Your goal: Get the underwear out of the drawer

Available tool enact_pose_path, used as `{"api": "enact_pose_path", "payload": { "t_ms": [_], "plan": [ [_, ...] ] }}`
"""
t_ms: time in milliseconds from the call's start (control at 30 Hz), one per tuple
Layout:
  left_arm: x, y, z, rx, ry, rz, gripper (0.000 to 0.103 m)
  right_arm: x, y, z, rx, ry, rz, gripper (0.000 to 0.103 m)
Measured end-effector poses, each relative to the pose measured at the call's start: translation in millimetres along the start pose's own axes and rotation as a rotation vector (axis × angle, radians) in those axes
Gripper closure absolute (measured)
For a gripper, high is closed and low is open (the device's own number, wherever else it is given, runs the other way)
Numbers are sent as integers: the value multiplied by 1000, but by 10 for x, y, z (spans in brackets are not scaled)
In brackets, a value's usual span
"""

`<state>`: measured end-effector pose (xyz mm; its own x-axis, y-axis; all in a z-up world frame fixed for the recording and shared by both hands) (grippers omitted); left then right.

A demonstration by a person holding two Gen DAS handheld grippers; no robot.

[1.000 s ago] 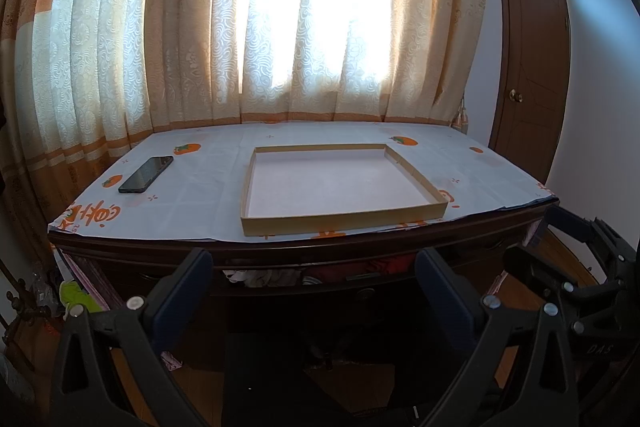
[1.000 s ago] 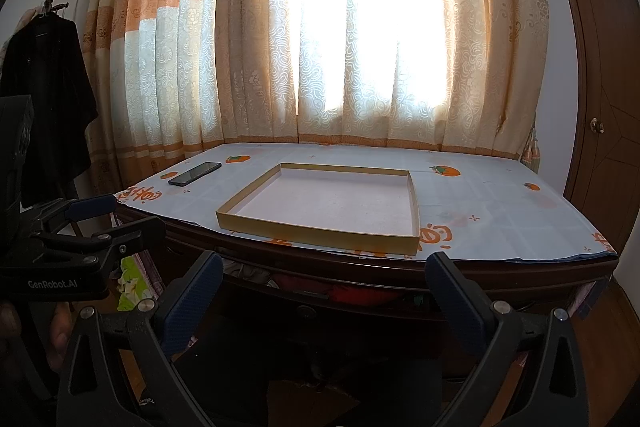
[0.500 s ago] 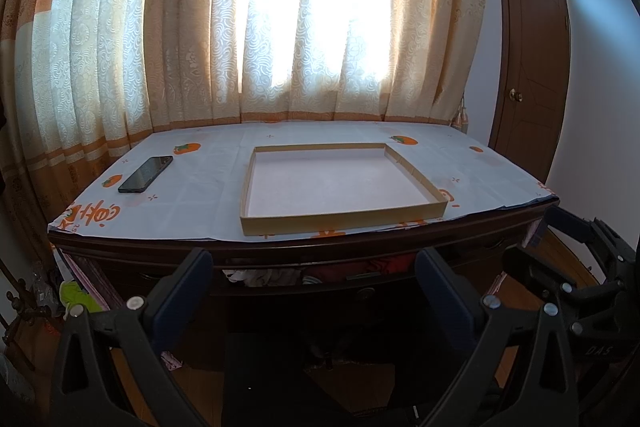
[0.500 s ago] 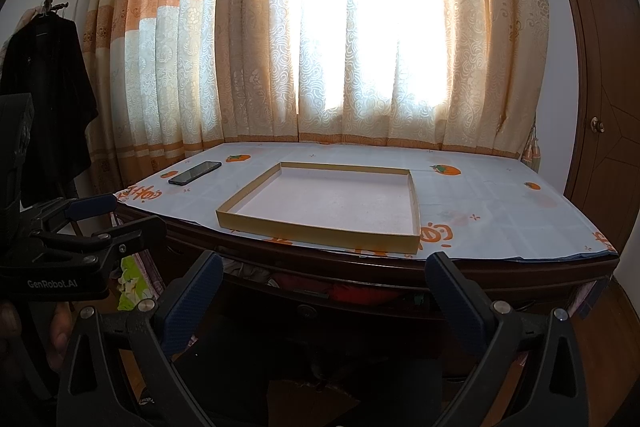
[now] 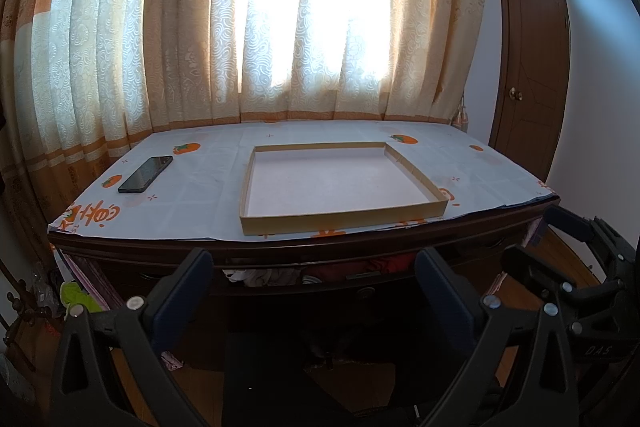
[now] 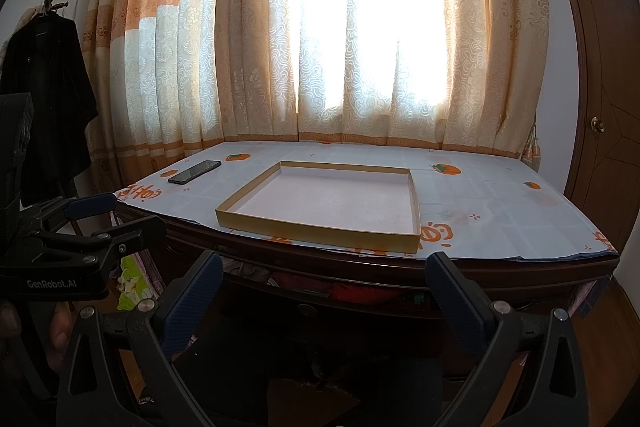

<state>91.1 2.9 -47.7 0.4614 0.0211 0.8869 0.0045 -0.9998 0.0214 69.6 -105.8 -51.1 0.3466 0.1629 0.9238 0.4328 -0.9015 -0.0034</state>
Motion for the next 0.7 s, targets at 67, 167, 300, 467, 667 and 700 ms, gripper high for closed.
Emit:
{"api": "enact_pose_path", "payload": {
  "t_ms": [67, 167, 300, 467, 667, 700],
  "plan": [
    [-1, 0, 1, 0, 0, 0, 0, 0, 0, 1, 0, 0, -1, 1],
    [-6, 1, -29, 0, -1, -1, 0, 2, 0, 0, 0, -1, 0, 1],
    [-8, -1, -31, 0, -2, -1, 0, 5, 0, -2, 0, -1, 0, 1],
    [-11, -2, -32, 1, -1, 0, 0, 8, -1, 0, 0, -2, 0, 1],
    [-13, -3, -32, 0, -2, 0, 0, 11, -2, 2, -2, -1, -2, 1],
    [-13, -1, -27, 0, -3, 0, 0, 1, 19, 14, -3, 0, -3, 1]
  ]
}}
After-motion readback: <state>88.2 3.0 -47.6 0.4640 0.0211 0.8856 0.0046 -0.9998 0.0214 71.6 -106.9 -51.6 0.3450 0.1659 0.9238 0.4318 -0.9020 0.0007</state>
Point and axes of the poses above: each gripper's, at about its wrist camera, not at the fingertips, and z roughly the way its jaws point, y to its right, x to its top, the point moved 10 cm from there along z, roughly the way its jaws point, and after that the axes turned 1 degree about z, right-handed, at the moved point
